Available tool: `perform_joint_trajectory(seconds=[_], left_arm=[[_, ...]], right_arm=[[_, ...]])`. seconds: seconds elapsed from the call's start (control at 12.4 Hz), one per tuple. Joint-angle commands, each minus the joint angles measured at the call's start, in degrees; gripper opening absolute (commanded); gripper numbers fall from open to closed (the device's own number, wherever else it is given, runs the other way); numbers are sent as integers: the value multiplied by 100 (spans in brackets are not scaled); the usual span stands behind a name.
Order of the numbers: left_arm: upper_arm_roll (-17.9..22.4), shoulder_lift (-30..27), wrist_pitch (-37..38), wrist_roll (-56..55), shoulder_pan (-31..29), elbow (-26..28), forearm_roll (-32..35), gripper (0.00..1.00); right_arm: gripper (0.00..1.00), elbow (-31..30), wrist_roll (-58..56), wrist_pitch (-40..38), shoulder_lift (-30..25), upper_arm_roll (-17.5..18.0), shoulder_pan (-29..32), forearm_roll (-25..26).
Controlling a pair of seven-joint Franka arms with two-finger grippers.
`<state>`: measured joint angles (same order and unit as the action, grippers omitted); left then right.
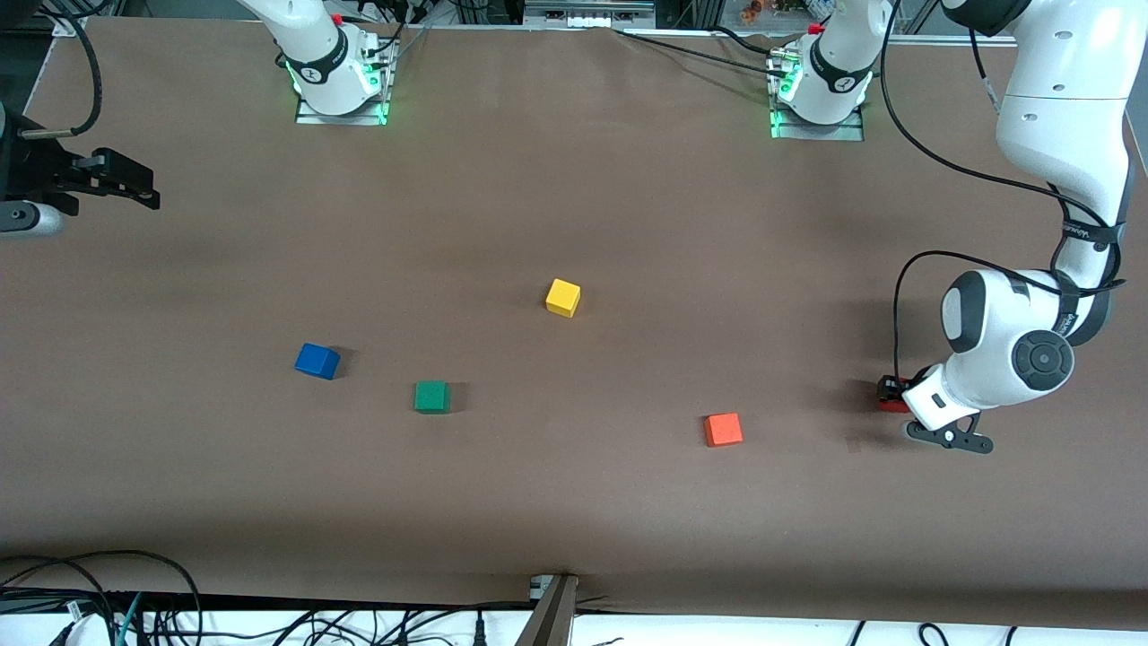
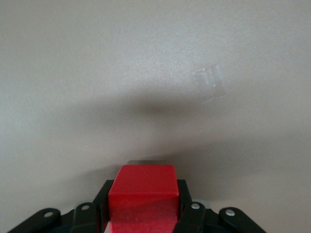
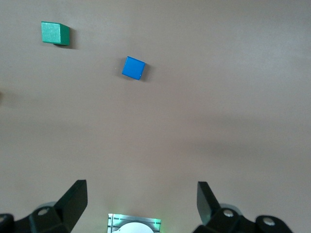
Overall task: Pass red block to right arm, stack on blue
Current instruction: 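Close the left gripper on the red cube, then lift the red cube with the left gripper while the right gripper approaches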
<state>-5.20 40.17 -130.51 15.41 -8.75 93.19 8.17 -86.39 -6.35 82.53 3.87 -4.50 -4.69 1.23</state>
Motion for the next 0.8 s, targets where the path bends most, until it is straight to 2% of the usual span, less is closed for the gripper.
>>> perform_joint_trajectory(seconds=[0.0, 0.16, 0.48, 0.72], left_arm=[[10, 52, 87, 943, -22, -248, 149, 0], [19, 34, 113, 1252, -13, -345, 158, 0], [-33, 8, 175, 3383, 22, -758, 141, 0], [-60, -71, 323, 4108, 66, -952, 132, 0]], right_arm=[[100, 105, -94, -44, 184, 10, -14, 18], [100, 105, -94, -44, 228, 10, -14, 17], [100, 105, -94, -35, 394, 10, -14, 9], [100, 88, -94, -87, 580, 10, -14, -18]])
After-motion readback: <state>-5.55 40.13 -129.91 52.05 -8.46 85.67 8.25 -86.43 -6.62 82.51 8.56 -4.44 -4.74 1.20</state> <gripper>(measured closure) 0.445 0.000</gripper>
